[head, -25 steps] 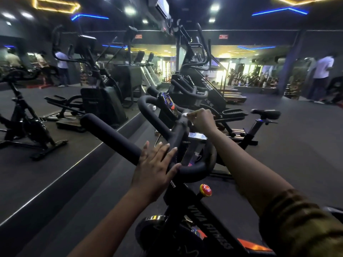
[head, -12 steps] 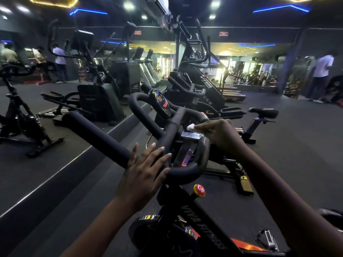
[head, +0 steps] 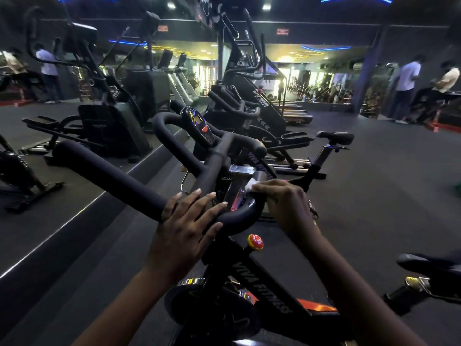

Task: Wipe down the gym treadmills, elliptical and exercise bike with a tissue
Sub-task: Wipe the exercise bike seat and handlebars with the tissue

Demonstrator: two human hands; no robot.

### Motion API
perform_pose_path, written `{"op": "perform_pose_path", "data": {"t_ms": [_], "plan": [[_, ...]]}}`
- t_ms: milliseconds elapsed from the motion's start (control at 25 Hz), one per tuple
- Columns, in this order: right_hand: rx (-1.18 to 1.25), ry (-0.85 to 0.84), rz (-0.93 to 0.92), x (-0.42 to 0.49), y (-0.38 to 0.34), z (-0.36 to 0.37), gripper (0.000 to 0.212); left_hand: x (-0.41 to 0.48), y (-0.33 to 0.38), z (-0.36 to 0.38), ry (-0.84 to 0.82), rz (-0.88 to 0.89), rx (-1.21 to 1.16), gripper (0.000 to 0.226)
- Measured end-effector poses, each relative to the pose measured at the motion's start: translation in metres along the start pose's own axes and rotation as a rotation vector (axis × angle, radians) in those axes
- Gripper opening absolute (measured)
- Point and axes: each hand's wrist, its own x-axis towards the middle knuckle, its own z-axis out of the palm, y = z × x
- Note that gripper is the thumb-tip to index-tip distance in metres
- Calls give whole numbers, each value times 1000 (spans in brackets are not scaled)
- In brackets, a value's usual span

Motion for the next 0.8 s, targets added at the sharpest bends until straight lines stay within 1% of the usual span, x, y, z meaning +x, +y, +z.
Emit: {"op": "perform_pose_path", "data": {"t_ms": [80,160,240,280,360,400,480,560,600,640,720,800], "plan": [[-14,57,0,-24,-28,4,30,0,0,1,7,-1,3,53],[-59,75,-20,-46,-54,7,38,0,-1,2,13,-1,-1,52],[-29,84,-45,-54,-61,5,38,0,-2,2,12,2,-3,51],[16,101,-31,-50,-55,3,35,0,-2,2,12,4,-1,51],[70,176,79,-28,-26,0,29,0,-2,3,15,1,3,52],[68,206,157,-12,-7,1,33,0,-2,3,16,-3,5,52],[64,178,265,13,19,6,41,0,-1,3,17,-8,8,53],[78,147,256,13,22,18,46,-1,-1,4,20,-13,10,53],[109,160,253,5,19,23,48,-1,-1,4,25,-16,7,53],[153,192,272,-5,14,26,51,0,0,4,32,-17,3,54],[233,307,336,-29,1,33,55,0,0,4,41,-16,-4,54],[277,432,384,-56,-22,44,53,0,0,5,42,-15,-3,54]]}}
